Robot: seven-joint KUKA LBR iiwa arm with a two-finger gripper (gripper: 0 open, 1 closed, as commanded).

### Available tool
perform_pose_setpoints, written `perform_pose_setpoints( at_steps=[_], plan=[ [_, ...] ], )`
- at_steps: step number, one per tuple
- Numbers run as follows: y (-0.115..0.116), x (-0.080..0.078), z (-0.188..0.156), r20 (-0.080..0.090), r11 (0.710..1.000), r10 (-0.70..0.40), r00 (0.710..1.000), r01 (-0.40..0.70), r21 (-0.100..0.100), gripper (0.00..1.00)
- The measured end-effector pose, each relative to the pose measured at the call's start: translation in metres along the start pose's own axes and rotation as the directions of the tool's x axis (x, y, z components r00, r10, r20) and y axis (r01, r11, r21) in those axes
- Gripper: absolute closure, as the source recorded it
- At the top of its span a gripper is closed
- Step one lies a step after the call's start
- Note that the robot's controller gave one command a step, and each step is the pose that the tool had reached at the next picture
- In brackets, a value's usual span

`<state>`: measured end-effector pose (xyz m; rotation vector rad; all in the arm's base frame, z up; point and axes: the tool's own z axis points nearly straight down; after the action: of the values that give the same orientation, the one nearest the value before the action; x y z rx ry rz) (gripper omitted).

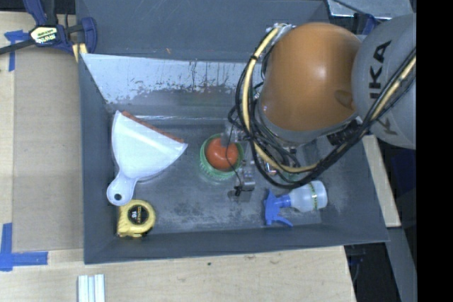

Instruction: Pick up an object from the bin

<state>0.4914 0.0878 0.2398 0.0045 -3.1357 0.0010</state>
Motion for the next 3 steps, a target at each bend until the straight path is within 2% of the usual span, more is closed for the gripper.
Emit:
perform_pose_setpoints(
  at_steps=[1,2,3],
  plan=[
    [0.0,-0.066,0.041,0.004,1.0,0.029,1.0,-0.029,-0.001,0.0],
    [-0.04,-0.09,0.076,0.004,0.998,0.066,0.998,-0.066,0.001,0.0],
    [-0.042,-0.115,0.149,0.0,0.978,0.211,0.978,-0.211,0.002,0.0]
  ],
)
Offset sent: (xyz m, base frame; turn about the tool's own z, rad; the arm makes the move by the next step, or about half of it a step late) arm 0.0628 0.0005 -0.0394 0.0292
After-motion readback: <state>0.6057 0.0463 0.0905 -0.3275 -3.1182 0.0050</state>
